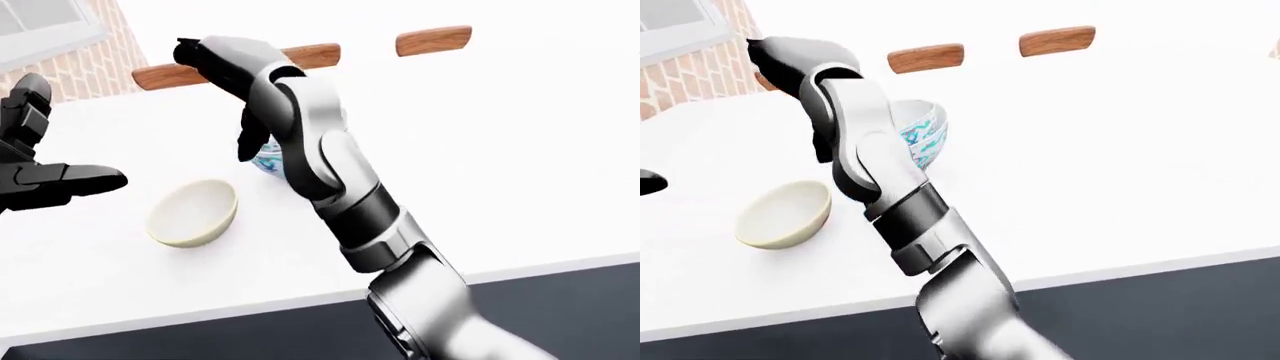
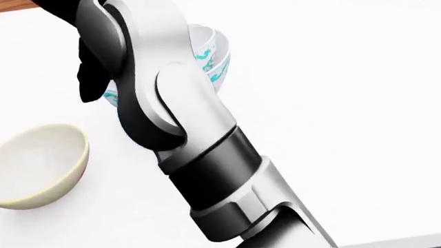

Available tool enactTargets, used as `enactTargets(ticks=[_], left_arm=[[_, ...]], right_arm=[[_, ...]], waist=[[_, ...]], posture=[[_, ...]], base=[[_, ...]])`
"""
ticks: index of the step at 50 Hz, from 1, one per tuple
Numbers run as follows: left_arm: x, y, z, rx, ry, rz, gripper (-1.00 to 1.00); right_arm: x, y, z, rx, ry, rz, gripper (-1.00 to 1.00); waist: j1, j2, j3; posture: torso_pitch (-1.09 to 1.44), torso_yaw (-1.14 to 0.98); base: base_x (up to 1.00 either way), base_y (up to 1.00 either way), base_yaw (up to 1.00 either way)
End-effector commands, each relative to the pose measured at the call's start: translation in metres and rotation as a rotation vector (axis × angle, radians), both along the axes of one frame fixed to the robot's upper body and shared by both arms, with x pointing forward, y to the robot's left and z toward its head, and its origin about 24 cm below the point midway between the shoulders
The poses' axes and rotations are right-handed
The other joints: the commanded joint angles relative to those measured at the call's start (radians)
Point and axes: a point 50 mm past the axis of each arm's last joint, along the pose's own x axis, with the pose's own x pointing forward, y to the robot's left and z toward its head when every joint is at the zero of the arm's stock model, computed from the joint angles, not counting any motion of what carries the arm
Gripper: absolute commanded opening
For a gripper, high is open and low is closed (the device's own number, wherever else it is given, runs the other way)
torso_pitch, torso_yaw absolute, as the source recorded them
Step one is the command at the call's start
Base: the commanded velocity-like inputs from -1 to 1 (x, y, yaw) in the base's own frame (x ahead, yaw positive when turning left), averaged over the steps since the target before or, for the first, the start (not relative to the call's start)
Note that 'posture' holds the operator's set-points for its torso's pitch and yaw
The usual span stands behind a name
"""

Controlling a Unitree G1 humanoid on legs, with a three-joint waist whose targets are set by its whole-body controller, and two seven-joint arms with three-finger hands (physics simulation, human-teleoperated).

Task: Stack the bowls from largest to smallest.

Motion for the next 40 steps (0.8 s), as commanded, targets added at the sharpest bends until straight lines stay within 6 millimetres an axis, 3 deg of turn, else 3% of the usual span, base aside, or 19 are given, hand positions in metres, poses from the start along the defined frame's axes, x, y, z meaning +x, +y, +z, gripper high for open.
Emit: enactTargets(ticks=[1,13,40], left_arm=[[-0.006,0.003,0.013,0.019,-0.071,0.017,1.0],[-0.007,0.011,0.009,0.014,-0.067,0.04,1.0],[-0.007,0.013,0.001,0.013,-0.055,0.044,1.0]], right_arm=[[-0.009,0.002,0.014,0.023,-0.067,0.036,0.64],[-0.03,0.022,-0.017,-0.026,-0.033,0.169,0.7],[-0.031,0.053,-0.085,-0.132,0.034,0.247,0.55]], waist=[[-0.001,0.012,-0.016],[-0.004,0.017,-0.024],[-0.007,0.028,-0.045]], posture=[[-0.24,0.0],[-0.24,0.0],[-0.24,0.0]], base=[[0.0,0.0,0.0],[0.0,0.0,0.0],[0.0,0.0,0.0]])
